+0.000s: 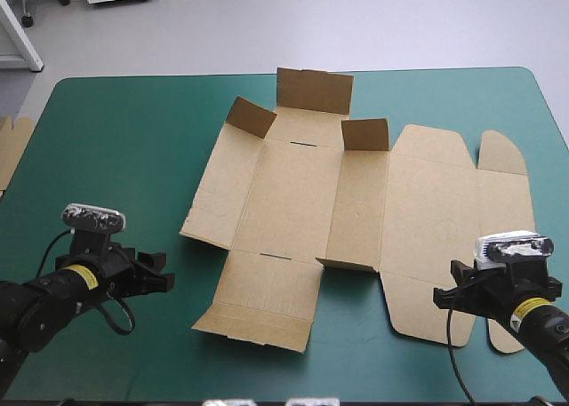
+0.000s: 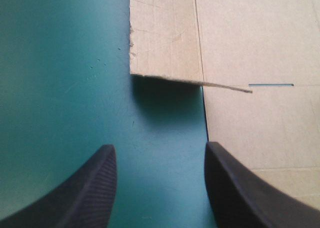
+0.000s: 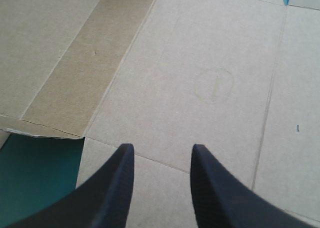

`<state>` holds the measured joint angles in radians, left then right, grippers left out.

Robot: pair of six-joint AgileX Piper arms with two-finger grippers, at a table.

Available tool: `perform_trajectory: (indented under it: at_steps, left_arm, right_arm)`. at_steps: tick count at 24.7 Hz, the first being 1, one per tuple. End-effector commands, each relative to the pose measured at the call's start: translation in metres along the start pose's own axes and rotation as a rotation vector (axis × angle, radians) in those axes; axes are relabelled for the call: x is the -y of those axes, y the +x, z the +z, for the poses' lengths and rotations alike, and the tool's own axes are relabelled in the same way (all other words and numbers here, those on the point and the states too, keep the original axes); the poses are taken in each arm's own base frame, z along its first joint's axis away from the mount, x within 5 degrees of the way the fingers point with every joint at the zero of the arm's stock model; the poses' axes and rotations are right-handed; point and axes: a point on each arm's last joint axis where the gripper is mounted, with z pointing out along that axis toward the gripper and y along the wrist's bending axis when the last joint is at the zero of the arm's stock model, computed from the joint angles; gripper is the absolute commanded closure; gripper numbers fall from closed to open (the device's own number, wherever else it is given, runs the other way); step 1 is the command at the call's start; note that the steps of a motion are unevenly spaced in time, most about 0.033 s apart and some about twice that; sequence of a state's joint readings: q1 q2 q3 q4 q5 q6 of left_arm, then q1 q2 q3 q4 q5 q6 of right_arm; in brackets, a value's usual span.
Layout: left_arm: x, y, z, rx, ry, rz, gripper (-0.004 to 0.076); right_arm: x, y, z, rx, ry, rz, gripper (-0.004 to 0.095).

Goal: Fold the box

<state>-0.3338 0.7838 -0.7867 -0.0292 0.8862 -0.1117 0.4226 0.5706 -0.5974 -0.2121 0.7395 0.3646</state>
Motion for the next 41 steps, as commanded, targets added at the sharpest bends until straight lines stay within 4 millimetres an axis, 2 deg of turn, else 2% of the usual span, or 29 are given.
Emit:
perform_trajectory:
  at_steps: [1, 6, 10, 12, 14, 15, 17, 18, 19, 22, 24, 26, 34, 41]
  left_arm:
    - [0.005, -0.032, -0.003, 0.066, 0.013, 0.024, 0.0339]
    - [0.009, -0.059, 0.007, 0.04, 0.007, 0.072, 0.0339]
    - [0.008, -0.077, 0.025, -0.003, -0.02, 0.099, 0.0339]
    - [0.0, -0.089, 0.041, -0.035, -0.02, 0.085, 0.0339]
    - [-0.019, -0.101, 0.054, -0.039, 0.03, 0.006, 0.0339]
    - [-0.036, -0.108, 0.061, -0.023, 0.091, -0.081, 0.0339]
    - [-0.066, -0.109, 0.073, -0.015, 0.178, -0.221, 0.0339]
    - [-0.073, -0.109, 0.076, -0.012, 0.217, -0.259, 0.0339]
    - [-0.088, -0.107, 0.085, -0.023, 0.287, -0.314, 0.0339]
    - [-0.112, -0.102, 0.113, -0.056, 0.408, -0.424, 0.0339]
    - [-0.117, -0.098, 0.138, -0.09, 0.491, -0.471, 0.0339]
    - [-0.119, -0.094, 0.153, -0.113, 0.562, -0.486, 0.0339]
    - [-0.133, -0.084, 0.184, -0.14, 0.533, -0.512, 0.0339]
    - [-0.135, -0.08, 0.203, -0.157, 0.567, -0.509, 0.0327]
  right_arm:
    - [0.001, -0.013, -0.005, 0.065, 0.014, -0.001, 0.0535]
    - [0.003, -0.015, -0.005, 0.092, 0.037, 0.015, 0.05]
    - [0.003, -0.018, -0.004, 0.104, 0.04, 0.027, 0.048]
    - [0.002, -0.022, -0.003, 0.098, 0.044, 0.023, 0.0477]
    - [0.0, -0.029, 0.0, 0.099, 0.048, 0.014, 0.0428]
    - [-0.001, -0.032, 0.003, 0.092, 0.051, 0.01, 0.0393]
    - [-0.002, -0.035, 0.007, 0.087, 0.049, -0.004, 0.0361]
    - [-0.003, -0.036, 0.009, 0.088, 0.047, -0.006, 0.0362]
    - [-0.003, -0.037, 0.009, 0.097, 0.042, -0.007, 0.0362]
    - [-0.004, -0.038, 0.009, 0.108, 0.036, -0.005, 0.0362]
    - [-0.004, -0.038, 0.009, 0.109, 0.036, -0.005, 0.0362]
    - [-0.004, -0.038, 0.009, 0.107, 0.037, -0.005, 0.0362]
    - [-0.004, -0.037, 0.009, 0.101, 0.038, 0.0, 0.0362]
    - [-0.003, -0.037, 0.009, 0.095, 0.041, 0.028, 0.036]
